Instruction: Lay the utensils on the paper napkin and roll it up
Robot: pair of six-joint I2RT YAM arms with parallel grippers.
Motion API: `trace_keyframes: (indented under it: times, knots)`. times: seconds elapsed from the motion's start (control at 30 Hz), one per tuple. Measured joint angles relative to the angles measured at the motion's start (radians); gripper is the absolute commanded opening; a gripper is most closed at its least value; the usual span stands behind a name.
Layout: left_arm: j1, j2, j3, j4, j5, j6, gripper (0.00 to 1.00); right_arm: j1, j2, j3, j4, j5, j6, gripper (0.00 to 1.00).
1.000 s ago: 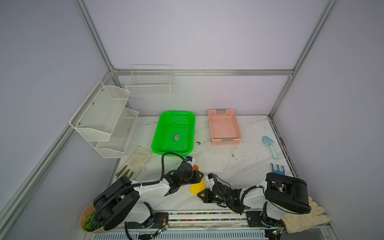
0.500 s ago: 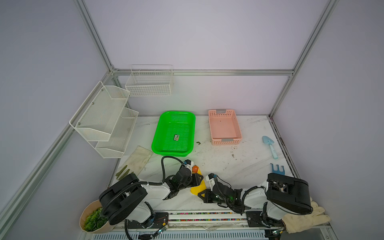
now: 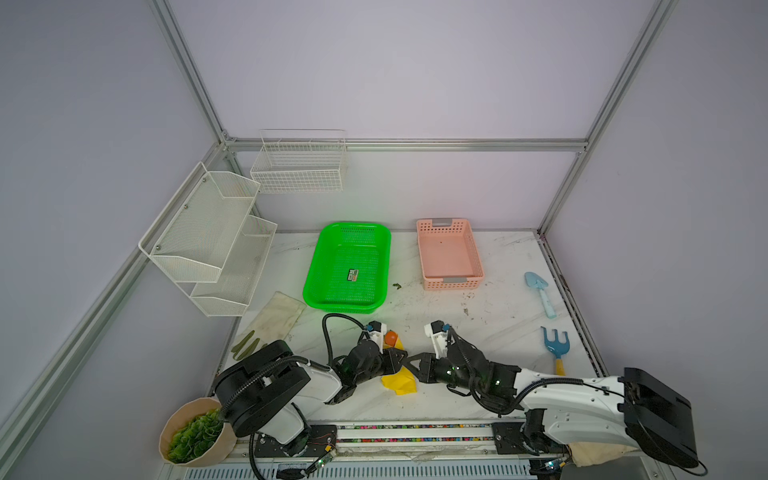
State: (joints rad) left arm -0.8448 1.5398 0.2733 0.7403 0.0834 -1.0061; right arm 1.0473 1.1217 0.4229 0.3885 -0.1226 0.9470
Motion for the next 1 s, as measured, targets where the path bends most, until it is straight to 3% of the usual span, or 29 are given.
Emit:
trace_keyframes:
  times: [0.13,0.5,0.8,1.0]
  knots:
    - [0.0,0.037,-0.008,0.065,0.006,0.002,0.29,-0.102,-0.02,-0.019,-0.034,-0.056,-0.07,0.0]
    - [0.0,0.074,-0.018,0.136,0.018,0.004,0.28,-0.103,0.222,-0.142,0.179,-0.261,-0.097,0.0]
    - [0.0,0.1,-0.023,0.179,0.022,0.007,0.28,-0.03,0.353,-0.175,0.384,-0.279,-0.043,0.0]
    - [0.0,0.107,-0.027,0.194,0.023,0.014,0.28,-0.018,0.39,-0.188,0.426,-0.259,-0.028,0.0]
